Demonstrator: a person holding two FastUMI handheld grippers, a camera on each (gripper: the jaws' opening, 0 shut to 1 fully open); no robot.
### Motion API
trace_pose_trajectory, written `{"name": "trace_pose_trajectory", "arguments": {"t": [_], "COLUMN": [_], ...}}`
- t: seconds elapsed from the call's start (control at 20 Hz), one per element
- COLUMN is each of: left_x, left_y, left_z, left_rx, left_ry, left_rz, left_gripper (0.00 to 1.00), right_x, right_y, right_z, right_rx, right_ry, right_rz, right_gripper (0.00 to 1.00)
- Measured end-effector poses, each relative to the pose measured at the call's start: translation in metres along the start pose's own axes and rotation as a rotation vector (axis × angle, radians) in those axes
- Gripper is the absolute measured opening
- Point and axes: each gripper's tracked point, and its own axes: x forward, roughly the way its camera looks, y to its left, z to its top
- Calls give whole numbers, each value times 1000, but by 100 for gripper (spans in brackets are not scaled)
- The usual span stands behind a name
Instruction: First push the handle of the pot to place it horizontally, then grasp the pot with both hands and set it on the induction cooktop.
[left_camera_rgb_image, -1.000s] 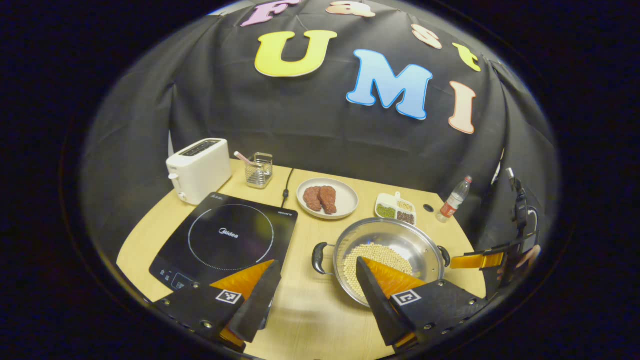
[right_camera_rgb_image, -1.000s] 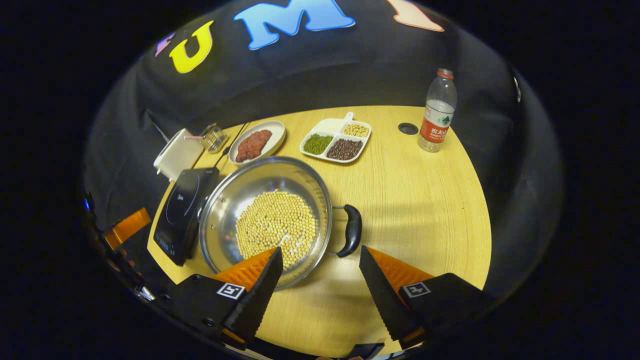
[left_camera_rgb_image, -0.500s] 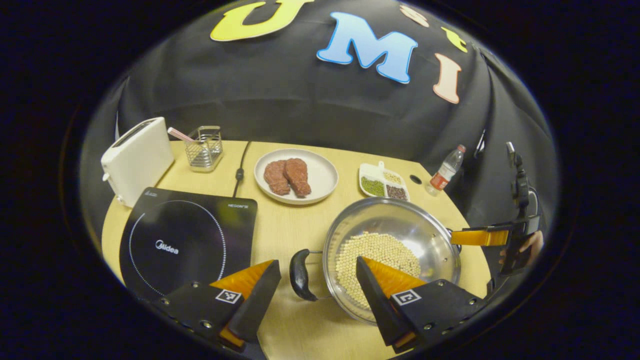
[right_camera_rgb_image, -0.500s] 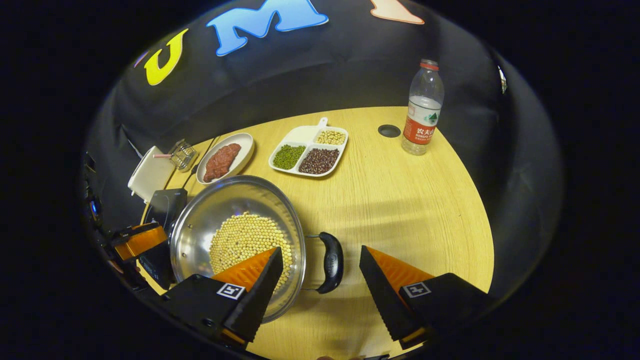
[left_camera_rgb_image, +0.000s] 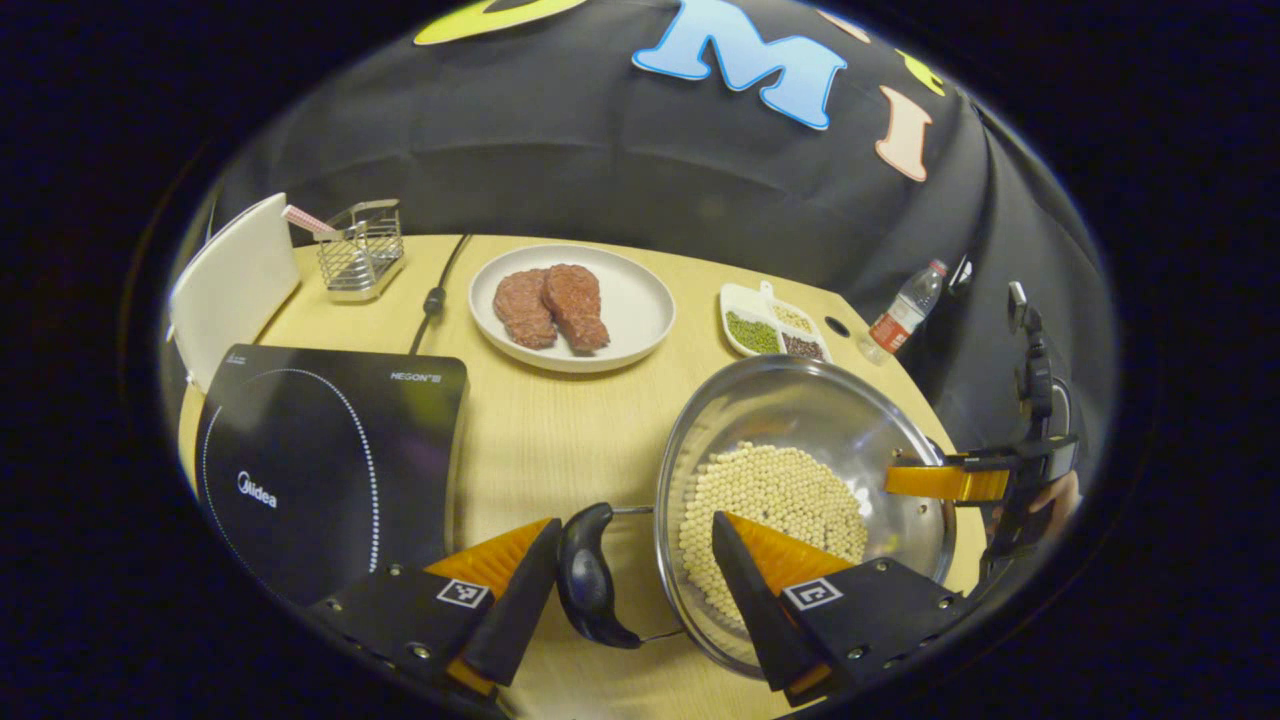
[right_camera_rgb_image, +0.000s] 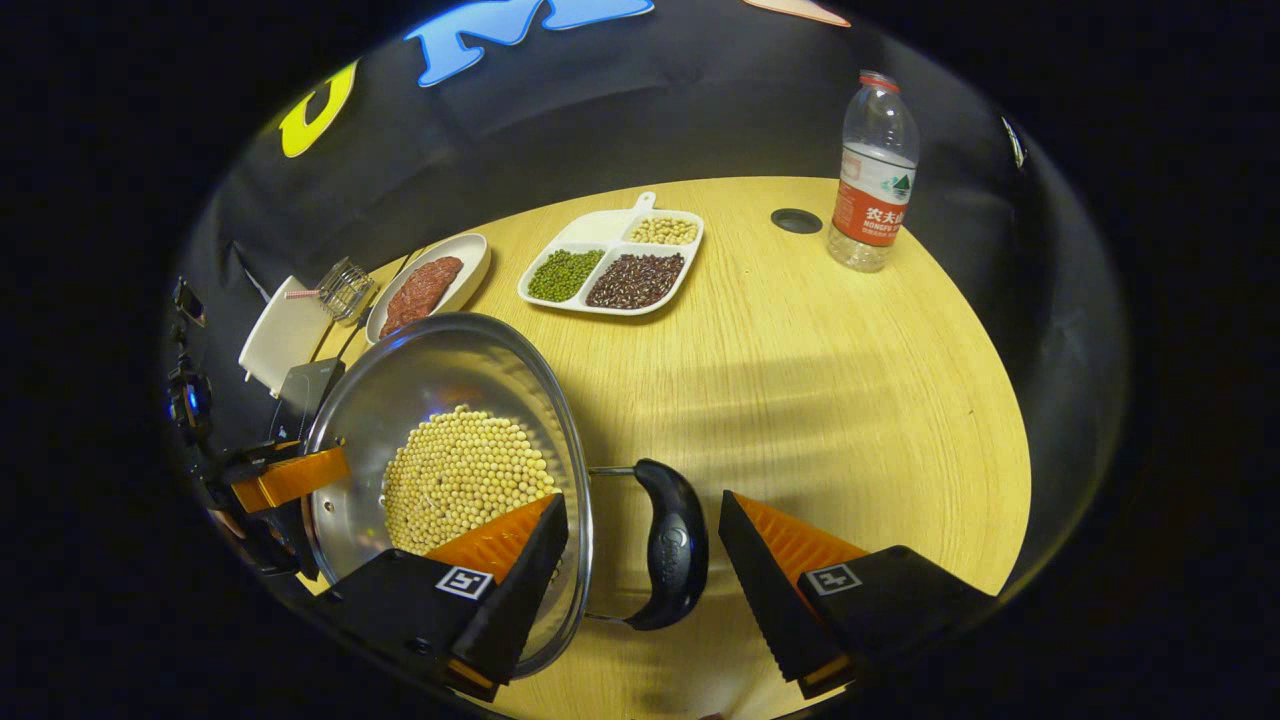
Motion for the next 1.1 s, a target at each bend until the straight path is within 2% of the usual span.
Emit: {"name": "trace_pose_trajectory", "arguments": {"t": [0.05,0.15,0.2,0.25,0.3,0.35,0.4,0.45,0.5,0.55,0.6,0.75,0.8,0.9,0.95,1.0,1.1], "left_x": [5,11,12,13,13,11,13,15,14,13,15,14,14,13,12,9,-4], "left_y": [-3,-1,6,12,13,11,11,12,13,12,13,12,11,10,9,8,3], "left_z": [-3,-6,-7,-7,-8,-11,-14,-17,-20,-21,-20,-21,-20,-20,-22,-24,-28], "left_rx": [1,12,16,10,-13,-31,-35,-27,-20,-19,-26,-33,-32,-32,-35,-37,-42], "left_ry": [6,9,5,-1,2,18,28,32,48,56,56,55,55,54,55,59,53], "left_rz": [-8,13,38,57,49,41,44,53,62,68,72,69,65,65,63,60,54], "left_gripper": [90,88,90,86,72,67,62,65,62,63,63,61,64,59,62,57,58], "right_x": [5,10,11,13,15,15,15,15,12,13,10,13,13,10,9,7,-4], "right_y": [1,2,3,6,6,5,0,-1,0,1,2,0,-1,1,1,0,1], "right_z": [-2,-5,-4,-4,-6,-5,-6,-5,-7,-6,-8,-8,-10,-12,-15,-17,-25], "right_rx": [-4,-4,-6,-8,-14,-20,-31,-24,-5,19,45,60,60,51,39,31,30], "right_ry": [3,5,-7,-7,-6,-13,-15,-15,-4,4,11,20,27,30,27,26,28], "right_rz": [4,8,11,17,15,11,-5,-3,3,12,19,25,23,16,12,12,15], "right_gripper": [97,98,92,91,85,72,69,75,70,70,65,58,58,60,58,58,58]}}
